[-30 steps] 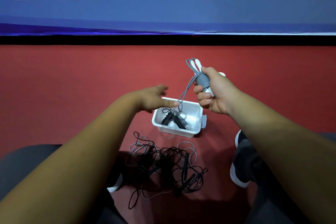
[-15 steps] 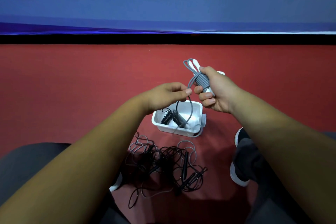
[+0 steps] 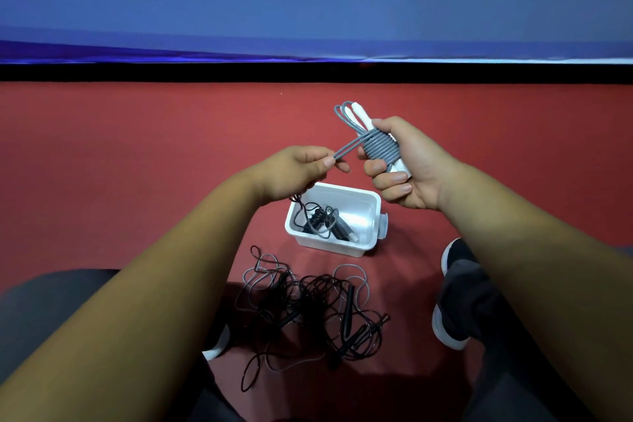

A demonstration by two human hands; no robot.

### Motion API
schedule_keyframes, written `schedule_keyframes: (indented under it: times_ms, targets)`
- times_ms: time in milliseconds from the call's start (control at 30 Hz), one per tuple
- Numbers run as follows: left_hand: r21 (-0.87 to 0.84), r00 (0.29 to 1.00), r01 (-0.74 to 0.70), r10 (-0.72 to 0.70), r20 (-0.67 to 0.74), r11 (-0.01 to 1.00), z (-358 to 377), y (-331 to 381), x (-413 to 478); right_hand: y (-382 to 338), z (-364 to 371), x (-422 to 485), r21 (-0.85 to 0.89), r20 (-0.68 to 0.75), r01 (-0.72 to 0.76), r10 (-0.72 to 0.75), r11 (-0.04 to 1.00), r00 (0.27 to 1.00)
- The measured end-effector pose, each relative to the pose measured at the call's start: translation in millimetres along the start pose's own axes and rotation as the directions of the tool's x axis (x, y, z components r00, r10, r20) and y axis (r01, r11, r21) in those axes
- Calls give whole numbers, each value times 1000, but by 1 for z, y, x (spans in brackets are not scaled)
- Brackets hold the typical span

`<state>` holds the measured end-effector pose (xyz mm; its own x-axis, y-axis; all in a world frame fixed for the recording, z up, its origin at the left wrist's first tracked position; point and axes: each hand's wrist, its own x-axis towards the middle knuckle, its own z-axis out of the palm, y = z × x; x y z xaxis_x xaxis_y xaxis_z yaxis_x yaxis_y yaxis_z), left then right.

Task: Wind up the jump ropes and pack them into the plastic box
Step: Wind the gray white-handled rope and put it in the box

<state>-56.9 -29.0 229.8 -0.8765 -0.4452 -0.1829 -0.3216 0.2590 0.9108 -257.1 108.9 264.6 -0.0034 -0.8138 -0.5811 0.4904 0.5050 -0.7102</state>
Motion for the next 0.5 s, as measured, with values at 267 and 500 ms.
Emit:
schedule_keyframes:
  times_ms: [267, 500]
  targets:
    - [68, 999, 14, -17, 46, 998, -7, 4, -5, 6, 9, -11, -145, 231, -78, 111, 986, 967]
    - [-283, 997, -1, 22, 73, 959, -14, 9, -8, 6, 11, -18, -310, 351, -183, 291, 933, 890]
